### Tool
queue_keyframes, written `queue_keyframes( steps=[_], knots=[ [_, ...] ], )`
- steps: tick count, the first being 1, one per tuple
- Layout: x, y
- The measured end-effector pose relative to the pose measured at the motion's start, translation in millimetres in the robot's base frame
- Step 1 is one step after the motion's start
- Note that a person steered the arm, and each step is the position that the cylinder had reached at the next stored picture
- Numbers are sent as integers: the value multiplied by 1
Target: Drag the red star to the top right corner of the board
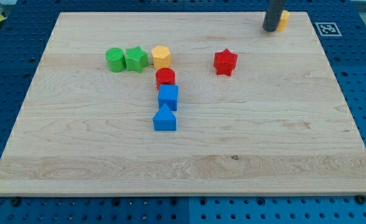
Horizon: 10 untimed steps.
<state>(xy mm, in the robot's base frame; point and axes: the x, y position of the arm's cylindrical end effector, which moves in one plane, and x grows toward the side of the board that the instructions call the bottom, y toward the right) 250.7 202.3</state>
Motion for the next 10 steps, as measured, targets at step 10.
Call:
queue_keyframes(
  steps=[10],
  knots=[
    [88, -61]
  ],
)
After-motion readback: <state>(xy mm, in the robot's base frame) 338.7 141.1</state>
